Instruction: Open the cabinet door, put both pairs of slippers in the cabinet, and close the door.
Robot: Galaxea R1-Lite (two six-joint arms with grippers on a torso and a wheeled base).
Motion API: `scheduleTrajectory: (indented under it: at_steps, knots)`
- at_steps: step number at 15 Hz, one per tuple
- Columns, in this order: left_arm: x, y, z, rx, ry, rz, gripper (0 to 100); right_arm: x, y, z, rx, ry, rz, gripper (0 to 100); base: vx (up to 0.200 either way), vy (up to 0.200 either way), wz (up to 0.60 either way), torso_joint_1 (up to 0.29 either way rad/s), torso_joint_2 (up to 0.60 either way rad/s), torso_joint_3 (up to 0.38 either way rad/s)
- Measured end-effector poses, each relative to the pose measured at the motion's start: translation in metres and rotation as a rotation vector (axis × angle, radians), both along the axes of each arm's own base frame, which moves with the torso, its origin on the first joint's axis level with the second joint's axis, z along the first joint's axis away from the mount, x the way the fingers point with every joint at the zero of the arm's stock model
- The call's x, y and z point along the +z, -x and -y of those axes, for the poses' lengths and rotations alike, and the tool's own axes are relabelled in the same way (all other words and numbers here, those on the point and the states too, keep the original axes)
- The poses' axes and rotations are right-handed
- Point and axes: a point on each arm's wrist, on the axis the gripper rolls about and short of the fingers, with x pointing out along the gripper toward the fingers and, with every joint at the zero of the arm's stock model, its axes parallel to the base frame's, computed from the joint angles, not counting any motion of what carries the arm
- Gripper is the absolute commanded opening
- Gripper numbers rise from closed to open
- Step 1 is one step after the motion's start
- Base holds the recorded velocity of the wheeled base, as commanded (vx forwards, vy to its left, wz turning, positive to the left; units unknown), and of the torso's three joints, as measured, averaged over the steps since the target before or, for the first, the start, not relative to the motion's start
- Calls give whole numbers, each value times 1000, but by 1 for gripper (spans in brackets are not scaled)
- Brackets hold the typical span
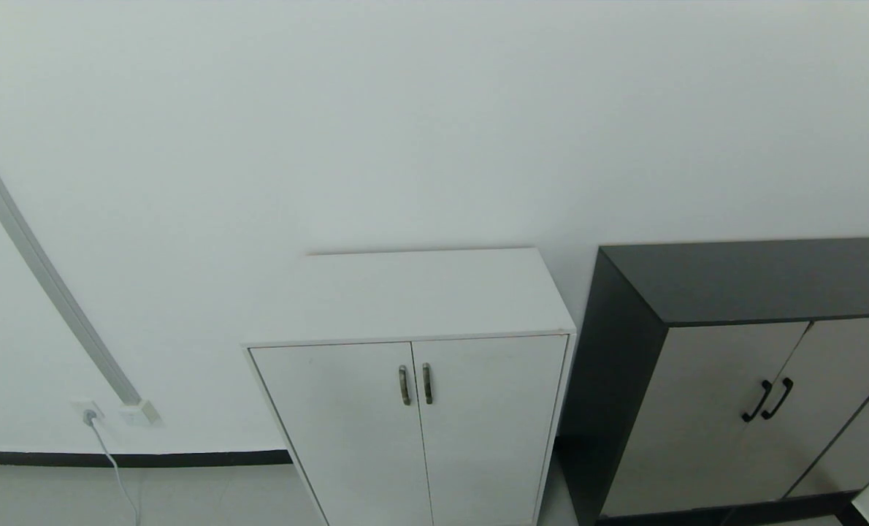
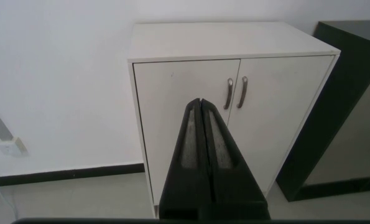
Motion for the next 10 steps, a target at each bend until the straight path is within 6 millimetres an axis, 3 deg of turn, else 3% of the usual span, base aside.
scheduleTrajectory:
  at_steps: [10]
  knots:
    - [0, 0, 0, -1, -1, 0, 0, 0, 3, 0, -129, 47, 34, 0, 0, 0, 0, 0, 0, 0]
